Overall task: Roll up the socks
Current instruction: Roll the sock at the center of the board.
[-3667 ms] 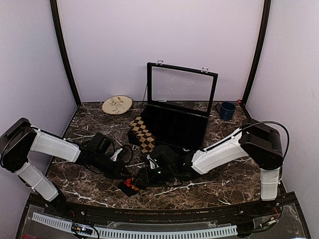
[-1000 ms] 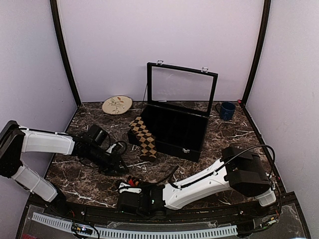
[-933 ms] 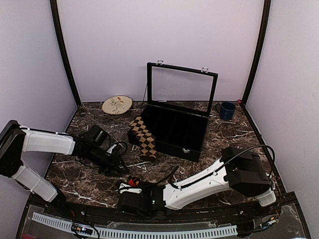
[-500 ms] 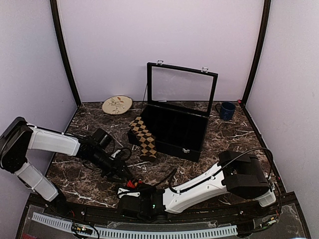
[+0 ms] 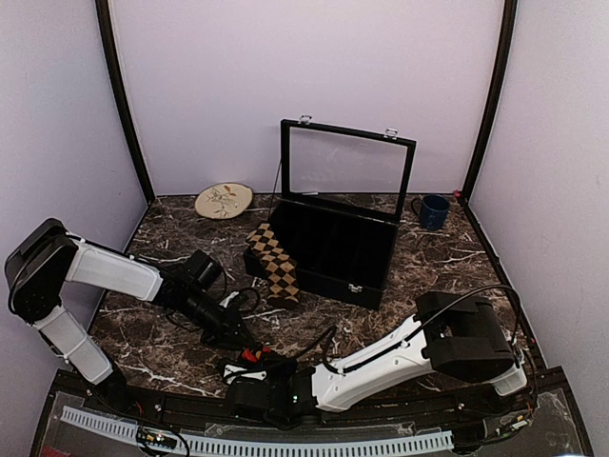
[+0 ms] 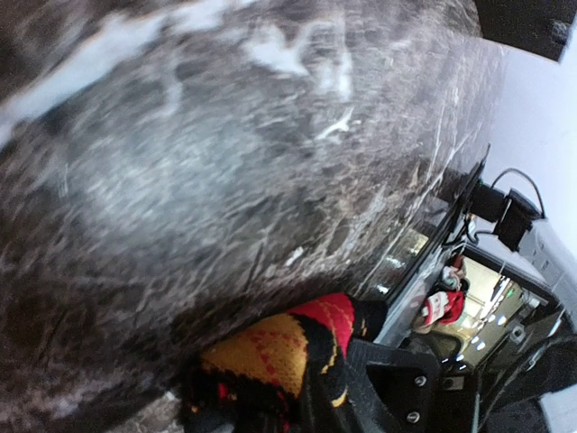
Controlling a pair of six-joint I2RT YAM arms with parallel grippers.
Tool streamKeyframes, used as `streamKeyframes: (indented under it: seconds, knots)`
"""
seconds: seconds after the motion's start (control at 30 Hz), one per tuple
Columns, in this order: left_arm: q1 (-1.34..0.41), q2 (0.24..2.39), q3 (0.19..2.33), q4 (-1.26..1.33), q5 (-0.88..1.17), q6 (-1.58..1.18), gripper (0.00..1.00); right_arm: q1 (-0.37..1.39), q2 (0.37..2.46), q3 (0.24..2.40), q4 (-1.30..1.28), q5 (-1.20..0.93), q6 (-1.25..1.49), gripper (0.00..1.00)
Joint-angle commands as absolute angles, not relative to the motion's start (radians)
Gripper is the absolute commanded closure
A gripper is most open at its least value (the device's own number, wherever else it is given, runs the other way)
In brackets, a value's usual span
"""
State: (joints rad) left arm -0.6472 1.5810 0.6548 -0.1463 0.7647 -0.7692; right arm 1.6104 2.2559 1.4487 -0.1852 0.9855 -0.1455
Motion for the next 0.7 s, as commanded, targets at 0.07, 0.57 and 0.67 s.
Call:
streamKeyframes:
  seconds: [0.07, 0.57, 0.67]
  knots:
    - [-0.667, 1.602, 0.647, -0.096, 0.780, -0.749, 1.00, 1.624, 2.284, 1.443, -0.154, 0.965, -0.149, 1.00]
    - [-0.673, 1.511, 0.580, -0.082, 0.536, -0.675, 1.00, 1.580, 2.191, 1.451, -0.360, 0.880, 0.201, 0.57]
    - [-0.675, 1.498, 0.558, -0.055, 0.515, -0.678, 1.00, 1.573, 2.160, 1.430, -0.372, 0.861, 0.259, 0.53]
